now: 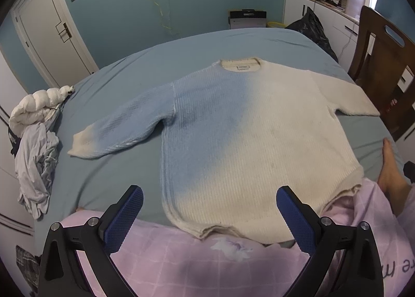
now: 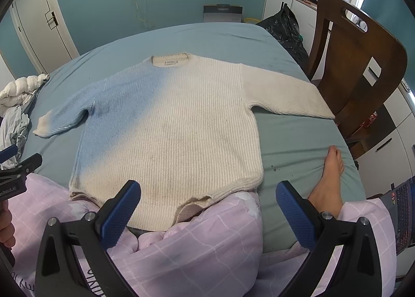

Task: Fold small clothes

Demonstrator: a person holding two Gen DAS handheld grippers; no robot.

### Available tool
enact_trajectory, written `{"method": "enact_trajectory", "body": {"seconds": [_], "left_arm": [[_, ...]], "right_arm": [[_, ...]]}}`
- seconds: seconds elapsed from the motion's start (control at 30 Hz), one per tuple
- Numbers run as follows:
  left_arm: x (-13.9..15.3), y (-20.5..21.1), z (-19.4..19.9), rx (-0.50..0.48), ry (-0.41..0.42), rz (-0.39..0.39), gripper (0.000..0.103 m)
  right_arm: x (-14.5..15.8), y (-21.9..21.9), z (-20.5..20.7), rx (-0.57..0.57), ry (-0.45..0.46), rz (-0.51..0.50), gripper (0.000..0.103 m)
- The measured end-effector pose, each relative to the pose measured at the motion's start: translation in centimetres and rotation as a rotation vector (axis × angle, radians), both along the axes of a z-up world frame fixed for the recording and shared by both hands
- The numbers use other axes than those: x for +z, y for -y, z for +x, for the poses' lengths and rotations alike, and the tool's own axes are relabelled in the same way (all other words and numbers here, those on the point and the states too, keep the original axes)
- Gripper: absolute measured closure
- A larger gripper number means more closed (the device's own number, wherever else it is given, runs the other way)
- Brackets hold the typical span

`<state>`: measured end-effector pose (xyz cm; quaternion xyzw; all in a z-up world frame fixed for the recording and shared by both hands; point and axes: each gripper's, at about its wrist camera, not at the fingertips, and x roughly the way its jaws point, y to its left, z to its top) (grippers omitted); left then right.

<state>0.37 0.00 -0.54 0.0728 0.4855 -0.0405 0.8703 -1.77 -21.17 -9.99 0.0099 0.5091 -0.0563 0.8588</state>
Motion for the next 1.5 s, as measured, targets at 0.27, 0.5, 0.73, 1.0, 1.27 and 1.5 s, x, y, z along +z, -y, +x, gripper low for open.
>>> {"method": "enact_trajectory", "body": {"seconds": [0.27, 0.5, 0.73, 1.0, 1.27, 1.5], "left_arm": [[0.1, -0.6, 0.5, 0.034, 0.033, 0.01, 0.0], [-0.5, -1.8, 2.0, 0.048, -0.016, -0.003, 0.0], [-0.4, -3.6, 5.1, 0.087, 0.01, 0.023, 0.0], [-3.2, -5.9, 8.4, 0.16, 0.032, 0.045, 0.0], [-5.4, -4.0, 9.9, 0.006, 0.032, 0.042, 0.0], [-7.4, -3.7, 11.6, 0.019, -0.04, 0.024, 0.0]], "right_arm": [[0.0, -0.1, 0.0, 0.003, 0.005, -0.006, 0.001], [1.3, -1.0, 0.4, 0.063, 0.032, -0.012, 0.001], [1.4, -1.1, 2.5, 0.123, 0.041, -0.044, 0.001], [-0.7, 1.9, 6.7, 0.088, 0.025, -0.068, 0.001], [-5.8, 9.7, 13.5, -0.103, -0.053, 0.019, 0.001], [-11.8, 19.1, 17.8, -0.321, -0.135, 0.12, 0.001]]}}
